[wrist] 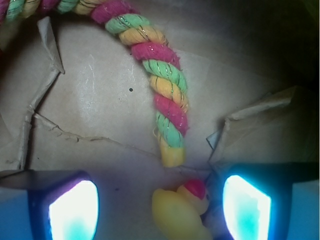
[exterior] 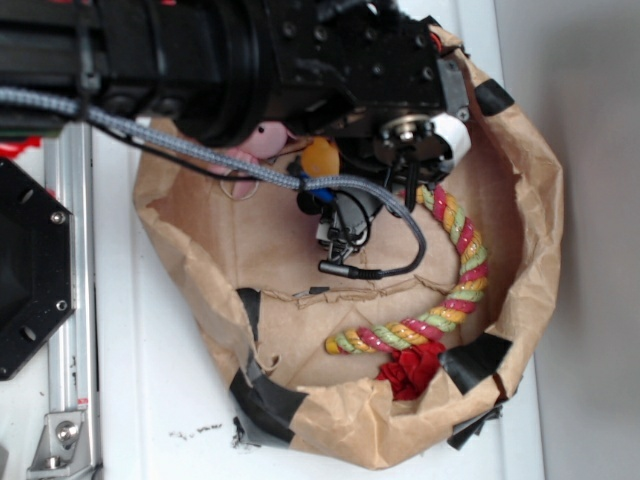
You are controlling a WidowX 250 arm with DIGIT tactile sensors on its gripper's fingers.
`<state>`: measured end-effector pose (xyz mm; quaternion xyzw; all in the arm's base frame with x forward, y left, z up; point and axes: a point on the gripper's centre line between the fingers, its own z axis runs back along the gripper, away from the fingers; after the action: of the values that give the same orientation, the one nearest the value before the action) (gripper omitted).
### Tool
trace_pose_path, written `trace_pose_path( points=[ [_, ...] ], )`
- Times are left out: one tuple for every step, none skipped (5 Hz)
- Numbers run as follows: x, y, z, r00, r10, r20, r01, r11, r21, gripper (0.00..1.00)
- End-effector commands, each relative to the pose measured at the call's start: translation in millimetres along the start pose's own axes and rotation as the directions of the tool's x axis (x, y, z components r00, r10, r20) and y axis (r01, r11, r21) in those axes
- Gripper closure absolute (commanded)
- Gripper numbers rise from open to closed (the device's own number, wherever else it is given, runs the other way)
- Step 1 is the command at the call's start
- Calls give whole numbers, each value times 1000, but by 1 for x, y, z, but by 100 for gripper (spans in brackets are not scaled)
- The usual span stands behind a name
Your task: Grab the yellow duck.
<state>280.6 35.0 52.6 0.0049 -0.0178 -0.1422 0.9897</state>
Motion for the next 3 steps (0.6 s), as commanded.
trace_pose_path(
  points=[
    [-20,-18,-2,999,-24,43,25,1000,-15,0],
    [-15,-23,0,997,-31,65,31,999,-9,0],
    [-11,-17,0,998,-20,66,19,1000,5,0]
  ],
)
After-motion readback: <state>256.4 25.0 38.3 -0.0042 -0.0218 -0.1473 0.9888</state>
